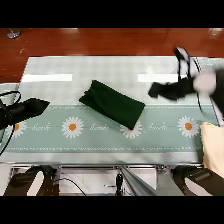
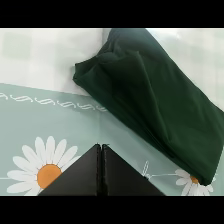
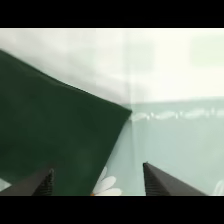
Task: Fold the shirts.
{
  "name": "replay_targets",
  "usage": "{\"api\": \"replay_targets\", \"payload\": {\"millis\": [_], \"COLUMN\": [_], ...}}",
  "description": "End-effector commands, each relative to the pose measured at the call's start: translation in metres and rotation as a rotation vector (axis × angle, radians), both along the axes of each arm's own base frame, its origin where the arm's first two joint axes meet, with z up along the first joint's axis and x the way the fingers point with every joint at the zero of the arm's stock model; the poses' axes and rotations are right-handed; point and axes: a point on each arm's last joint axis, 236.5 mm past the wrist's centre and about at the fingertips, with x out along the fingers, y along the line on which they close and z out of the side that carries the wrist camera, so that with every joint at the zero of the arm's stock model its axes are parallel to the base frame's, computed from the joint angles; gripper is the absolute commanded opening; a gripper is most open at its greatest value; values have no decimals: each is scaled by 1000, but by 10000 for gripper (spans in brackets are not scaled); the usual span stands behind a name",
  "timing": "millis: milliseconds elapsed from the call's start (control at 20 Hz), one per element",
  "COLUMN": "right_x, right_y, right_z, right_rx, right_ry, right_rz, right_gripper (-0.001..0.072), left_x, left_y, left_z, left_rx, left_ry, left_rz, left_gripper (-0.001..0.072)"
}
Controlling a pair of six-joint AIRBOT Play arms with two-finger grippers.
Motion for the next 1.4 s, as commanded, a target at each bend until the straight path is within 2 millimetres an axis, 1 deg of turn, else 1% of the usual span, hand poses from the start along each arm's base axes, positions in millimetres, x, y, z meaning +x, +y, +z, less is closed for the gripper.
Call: {"api": "replay_targets", "payload": {"millis": [0, 100, 150, 200, 300, 450, 550, 600, 650, 700, 750, 800, 850, 950, 1000, 1050, 1100, 1150, 1200, 1250, 1300, 1350], "right_x": [-46, -65, -69, -69, -61, -49, -35, -25, -17, -8, 0, 11, 23, 50, 63, 71, 74, 74, 70, 68, 63, 54], "right_y": [-2, 12, 21, 31, 49, 67, 78, 82, 87, 94, 101, 106, 106, 92, 79, 63, 45, 25, 0, -26, -52, -73], "right_z": [-66, -94, -103, -109, -120, -137, -143, -143, -140, -134, -123, -104, -84, -30, 3, 36, 65, 91, 113, 128, 141, 149], "right_rx": [342, 340, 343, 352, 366, 349, 350, 354, 360, 362, 358, 351, 335, 264, 218, 168, 122, 76, 29, -2, -25, -26], "right_ry": [-3, 98, 146, 176, 230, 321, 346, 349, 341, 326, 285, 236, 199, 101, 46, 0, -32, -51, -60, -62, -63, -52], "right_rz": [-368, -305, -262, -221, -151, -61, -22, -14, 9, 56, 145, 221, 267, 329, 340, 344, 340, 329, 291, 218, 140, 79], "right_gripper": [625, 626, 625, 625, 625, 625, 621, 607, 513, 219, 19, 19, 19, 18, 19, 18, 18, 18, 18, 18, 18, 18], "left_x": [0, -1, -1, -1, -1, -1, -1, -1, -1, -1, -1, -1, -1, 0, 1, 1, 2, 2, 2, 2, 2, 2], "left_y": [1, 1, 0, 0, 0, 0, 0, 0, 0, 0, 0, 0, 0, 1, 1, 1, 1, 1, 1, 1, 1, 1], "left_z": [-7, -12, -12, -12, -12, -12, -12, -12, -12, -12, -12, -12, -12, -11, -11, -11, -10, -10, -10, -10, -10, -10], "left_rx": [-3, -4, -8, -11, -11, -11, -11, -11, -11, -11, -11, -11, -11, -11, -11, -11, -11, -10, -11, -11, -11, -11], "left_ry": [7, 18, 19, 19, 19, 19, 19, 19, 19, 19, 18, 18, 19, 14, 12, 10, 6, 6, 7, 8, 8, 7], "left_rz": [10, 10, 10, 9, 9, 9, 9, 9, 9, 9, 9, 10, 10, 13, 14, 15, 18, 18, 18, 17, 17, 18], "left_gripper": [24, 23, 24, 24, 24, 24, 23, 24, 24, 24, 24, 24, 24, 24, 24, 24, 24, 24, 24, 24, 24, 24]}}
